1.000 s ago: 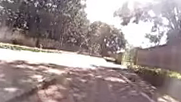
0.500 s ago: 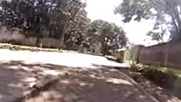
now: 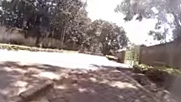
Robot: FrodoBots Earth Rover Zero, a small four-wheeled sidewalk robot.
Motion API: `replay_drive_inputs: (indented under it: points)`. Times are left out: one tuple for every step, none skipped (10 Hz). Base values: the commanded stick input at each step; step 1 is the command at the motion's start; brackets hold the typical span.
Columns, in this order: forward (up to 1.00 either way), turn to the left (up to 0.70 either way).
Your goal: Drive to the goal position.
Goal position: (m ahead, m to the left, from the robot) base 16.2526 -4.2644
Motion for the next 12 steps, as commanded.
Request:
replay_drive_inputs:
  points:
    - [0.70,0.00]
    - [0.70,0.00]
    - [0.70,0.00]
    - [0.70,0.00]
    - [0.70,0.00]
    - [0.70,0.00]
    - [0.70,0.00]
    - [0.70,0.00]
    - [0.70,-0.21]
    - [0.70,-0.31]
    - [0.70,-0.35]
    - [0.70,-0.35]
